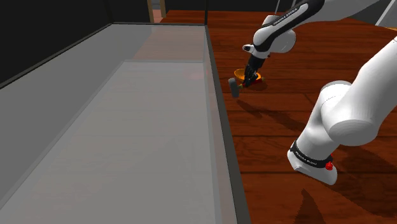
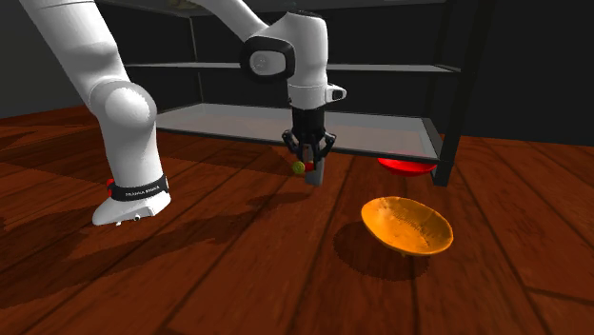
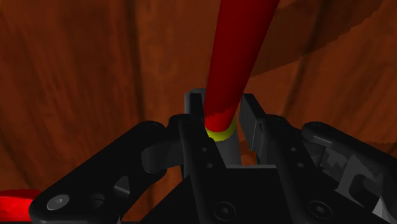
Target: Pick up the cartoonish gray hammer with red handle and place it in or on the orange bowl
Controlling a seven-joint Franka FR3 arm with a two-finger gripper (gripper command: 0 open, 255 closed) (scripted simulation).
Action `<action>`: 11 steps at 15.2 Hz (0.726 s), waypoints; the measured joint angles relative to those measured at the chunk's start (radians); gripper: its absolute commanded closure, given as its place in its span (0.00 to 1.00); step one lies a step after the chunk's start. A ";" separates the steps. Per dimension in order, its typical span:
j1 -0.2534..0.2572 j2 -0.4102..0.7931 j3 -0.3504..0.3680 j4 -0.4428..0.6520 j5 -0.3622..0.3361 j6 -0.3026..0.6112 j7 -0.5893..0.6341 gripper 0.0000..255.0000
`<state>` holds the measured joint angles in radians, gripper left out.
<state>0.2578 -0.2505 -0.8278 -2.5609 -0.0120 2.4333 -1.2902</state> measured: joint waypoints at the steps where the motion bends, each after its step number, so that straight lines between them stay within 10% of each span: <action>1: -0.005 -0.010 0.006 0.007 -0.009 -0.015 0.008 1.00; 11: -0.041 -0.077 0.041 0.091 -0.060 -0.155 0.048 1.00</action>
<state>0.2171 -0.3275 -0.7872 -2.4700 -0.0723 2.2787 -1.2422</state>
